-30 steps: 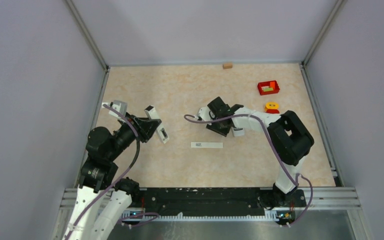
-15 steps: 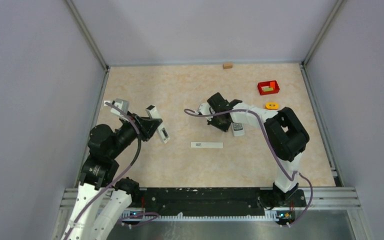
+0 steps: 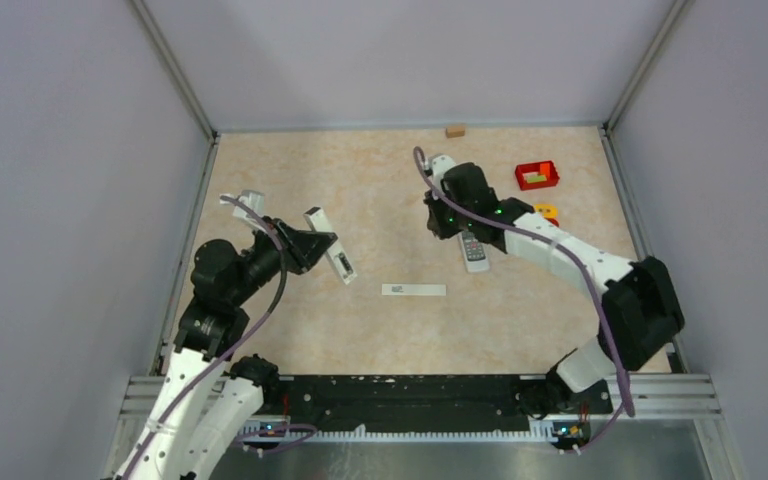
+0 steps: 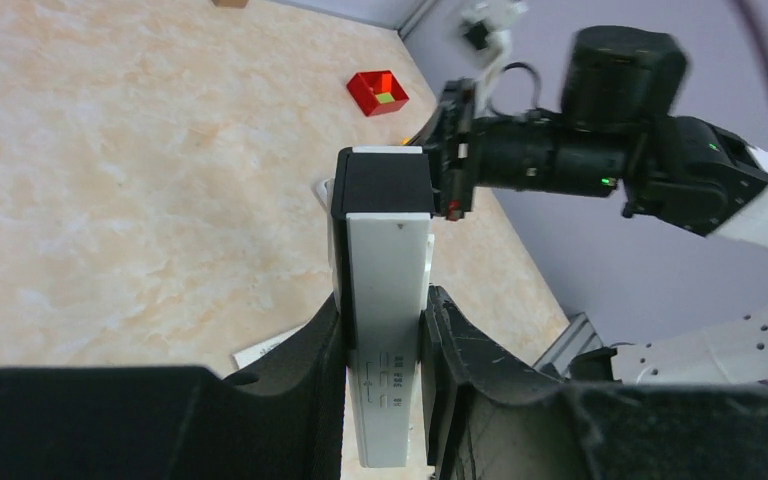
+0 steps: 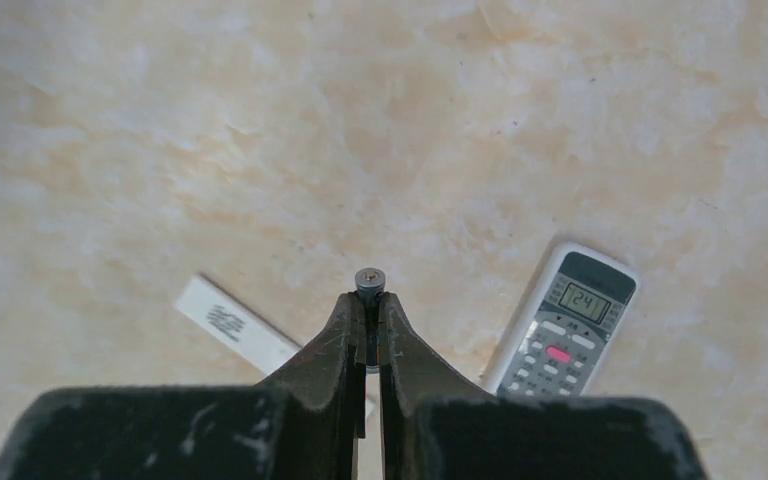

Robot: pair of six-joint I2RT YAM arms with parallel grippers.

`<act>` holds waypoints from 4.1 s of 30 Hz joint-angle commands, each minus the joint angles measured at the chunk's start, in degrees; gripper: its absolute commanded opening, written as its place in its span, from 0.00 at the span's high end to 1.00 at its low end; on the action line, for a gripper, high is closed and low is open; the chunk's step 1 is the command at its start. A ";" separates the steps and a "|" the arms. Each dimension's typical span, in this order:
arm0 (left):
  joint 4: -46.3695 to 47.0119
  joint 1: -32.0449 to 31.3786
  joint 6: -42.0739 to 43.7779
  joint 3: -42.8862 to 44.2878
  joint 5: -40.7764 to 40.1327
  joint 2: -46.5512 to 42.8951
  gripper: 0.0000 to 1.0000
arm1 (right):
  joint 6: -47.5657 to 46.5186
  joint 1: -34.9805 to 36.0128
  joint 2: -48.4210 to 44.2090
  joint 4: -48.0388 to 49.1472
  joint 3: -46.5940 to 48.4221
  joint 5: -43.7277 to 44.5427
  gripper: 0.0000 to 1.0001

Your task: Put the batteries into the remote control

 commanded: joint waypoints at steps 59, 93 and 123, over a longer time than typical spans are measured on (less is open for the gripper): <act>33.17 0.08 -31.66 -6.98 10.31 11.69 1.00 | 16.78 22.32 -19.34 26.32 -6.99 -9.29 0.97; 34.08 0.11 -28.71 -6.54 5.20 11.24 1.00 | 69.05 21.93 -28.82 40.63 -23.02 6.05 0.10; 33.93 0.08 -27.66 -6.70 6.48 10.43 1.00 | 78.90 21.44 -15.82 59.83 -21.86 -0.84 0.28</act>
